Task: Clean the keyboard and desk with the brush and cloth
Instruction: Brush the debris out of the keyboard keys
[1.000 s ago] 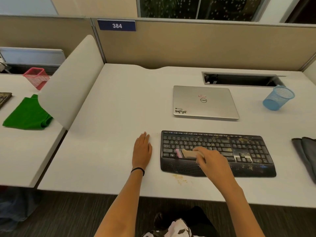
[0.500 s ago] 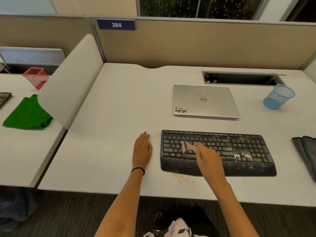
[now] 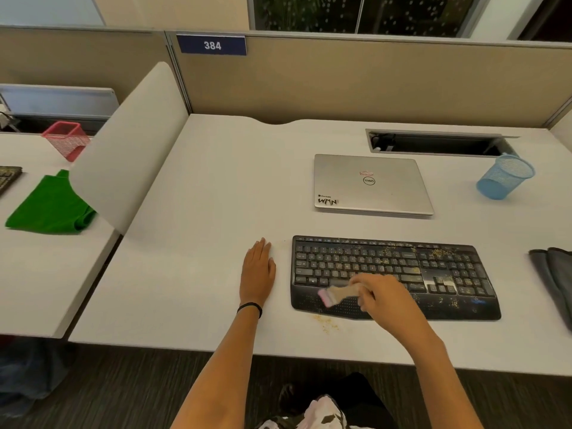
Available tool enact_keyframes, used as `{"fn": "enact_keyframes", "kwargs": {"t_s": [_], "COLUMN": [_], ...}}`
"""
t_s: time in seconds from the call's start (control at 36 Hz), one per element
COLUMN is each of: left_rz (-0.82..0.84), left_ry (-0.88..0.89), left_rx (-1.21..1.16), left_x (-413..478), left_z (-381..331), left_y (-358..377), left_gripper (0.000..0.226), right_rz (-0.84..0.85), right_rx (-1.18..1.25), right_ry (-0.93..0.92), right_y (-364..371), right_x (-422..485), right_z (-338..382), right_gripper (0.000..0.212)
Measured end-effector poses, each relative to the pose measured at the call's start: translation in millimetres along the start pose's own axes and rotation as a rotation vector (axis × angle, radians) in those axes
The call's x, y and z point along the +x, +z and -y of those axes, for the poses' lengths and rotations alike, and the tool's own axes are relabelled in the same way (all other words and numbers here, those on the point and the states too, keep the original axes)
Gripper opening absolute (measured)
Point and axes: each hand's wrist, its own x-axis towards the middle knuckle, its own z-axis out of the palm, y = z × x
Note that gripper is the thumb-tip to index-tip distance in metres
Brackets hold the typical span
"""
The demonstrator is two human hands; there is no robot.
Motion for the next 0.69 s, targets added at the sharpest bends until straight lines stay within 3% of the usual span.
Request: {"fn": "enact_keyframes", "kwargs": {"t_s": [0.08,0.28,0.42,0.56,0.69], "left_rz": [0.002,0.0,-0.009,-0.014,-0.011], "left_ry": [0.0,0.003,0.008,0.013,0.012], "left_rx": [0.003,-0.003,0.001,0.01,0.007], "left_x": [0.2,0.3,0.2,0.2,0.5], "left_z": [0.6,0.9,-0.4,1.1,1.4], "left_y": [0.2,0.2,0.2,0.8,1.4], "left_gripper": [0.045,0.044,0.044,0.043,0.043], "right_rz": [0.082,-0.148,-0.168,-0.075,-0.192], "right_rx": [0.008,-0.132,-0.272,-0.21,-0.169], "right_ry": [0.005,0.043,0.046,0.038,-0.011], "right_y": [-5.0,-6.4,-1.2,-3.1,-9.5], "right_x": [-4.1,0.9,5.3,7.7,10.8], "right_z": [-1.2,-3.7,-5.2,-10.9,-15.2], "right_gripper": [0.025,0.03,0.03,0.032,0.027]}}
